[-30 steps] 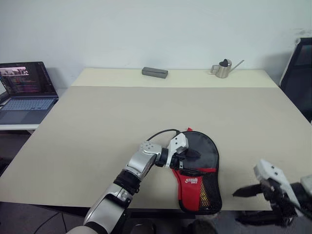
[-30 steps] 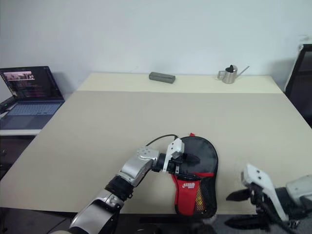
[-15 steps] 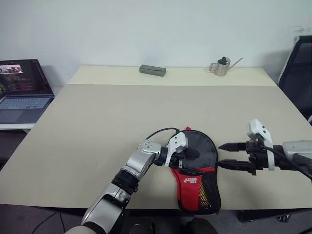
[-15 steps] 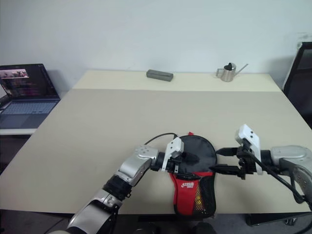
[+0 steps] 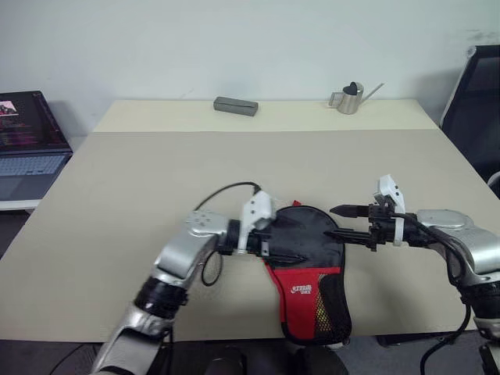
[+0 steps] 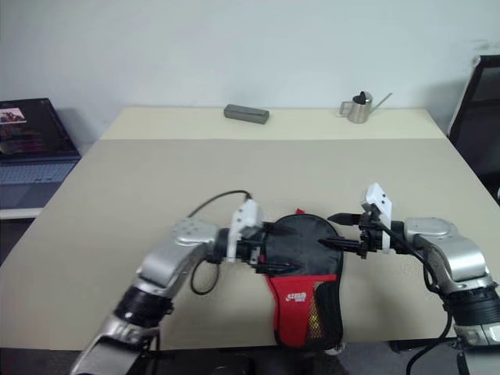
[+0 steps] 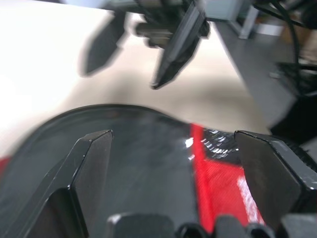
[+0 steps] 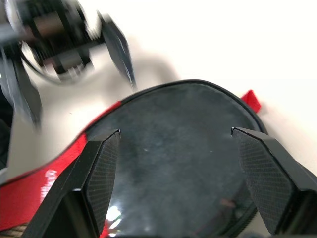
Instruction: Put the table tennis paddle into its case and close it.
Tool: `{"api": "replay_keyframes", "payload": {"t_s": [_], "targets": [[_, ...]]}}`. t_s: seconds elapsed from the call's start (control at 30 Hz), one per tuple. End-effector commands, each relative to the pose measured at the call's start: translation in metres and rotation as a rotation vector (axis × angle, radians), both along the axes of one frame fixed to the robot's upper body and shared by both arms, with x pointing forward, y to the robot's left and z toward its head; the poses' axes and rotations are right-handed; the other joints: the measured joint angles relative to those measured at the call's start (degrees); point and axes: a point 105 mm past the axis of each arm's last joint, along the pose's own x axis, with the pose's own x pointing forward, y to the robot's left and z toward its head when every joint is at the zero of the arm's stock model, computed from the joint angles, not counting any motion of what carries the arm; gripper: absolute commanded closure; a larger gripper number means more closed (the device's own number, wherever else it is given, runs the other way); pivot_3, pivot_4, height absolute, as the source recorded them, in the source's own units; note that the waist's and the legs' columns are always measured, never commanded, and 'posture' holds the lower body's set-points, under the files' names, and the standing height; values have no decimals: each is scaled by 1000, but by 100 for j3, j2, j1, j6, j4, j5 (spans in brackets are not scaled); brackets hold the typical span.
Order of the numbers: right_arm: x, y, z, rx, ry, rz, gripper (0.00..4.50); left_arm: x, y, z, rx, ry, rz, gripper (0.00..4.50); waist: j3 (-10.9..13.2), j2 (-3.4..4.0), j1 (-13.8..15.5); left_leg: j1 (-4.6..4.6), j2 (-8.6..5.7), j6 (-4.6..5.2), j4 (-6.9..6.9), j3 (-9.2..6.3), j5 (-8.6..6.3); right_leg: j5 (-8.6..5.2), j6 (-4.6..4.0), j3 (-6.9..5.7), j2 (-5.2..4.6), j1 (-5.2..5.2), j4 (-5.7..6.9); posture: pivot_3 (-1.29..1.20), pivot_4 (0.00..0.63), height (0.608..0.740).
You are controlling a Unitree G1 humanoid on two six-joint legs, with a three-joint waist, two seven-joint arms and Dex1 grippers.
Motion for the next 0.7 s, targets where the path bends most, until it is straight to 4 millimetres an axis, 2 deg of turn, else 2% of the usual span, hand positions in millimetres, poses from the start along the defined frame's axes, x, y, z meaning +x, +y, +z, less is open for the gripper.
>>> {"api": "replay_keyframes", "payload": {"t_s": [0.03, 0.13, 0.23, 0.33, 0.43, 0.57, 0.7], "targets": [[9, -1, 15, 32, -81, 14, 620, 2, 32, 16, -57, -22, 137, 206, 9, 1, -27, 0, 0, 2, 0, 0, -1, 0, 0, 1, -1, 0, 0, 0, 150, 740], [16, -5, 17, 61, -55, 26, 620, 7, 63, 19, -90, -24, 301, 206, 16, 0, -37, -3, 1, 13, 5, -1, -7, 0, -1, 1, -9, 1, 0, 0, 150, 740], [30, -8, 19, 97, -44, 16, 620, 1, 85, 19, -110, -34, 423, 206, 20, -3, -40, -3, 0, 12, 6, -2, -7, 2, -2, 0, -13, 1, -1, 0, 150, 740], [41, -13, 16, 71, -62, 5, 620, -3, 93, 19, -118, -44, 484, 206, 22, -4, -28, -3, 0, 10, 5, -2, -6, 3, -4, -1, -13, 0, -1, 0, 150, 740], [53, -28, 11, 20, -82, -28, 620, -3, 97, 23, -116, -73, 536, 206, 23, -3, -16, -4, -1, 10, 6, -2, -6, 4, -6, -2, -14, 1, 0, 0, 150, 740], [67, -40, 19, -5, -136, -86, 620, 5, 102, 35, -103, -137, 600, 206, 24, -2, -34, -2, -2, -3, 7, 3, 1, 7, -11, 1, -14, 1, 1, 0, 150, 740], [71, -46, 27, -11, -163, -103, 620, 12, 103, 40, -63, -167, 588, 206, 25, 0, -46, -3, -2, -5, 7, 5, 2, 8, -13, 1, -11, -1, 3, 0, 150, 740]]}}
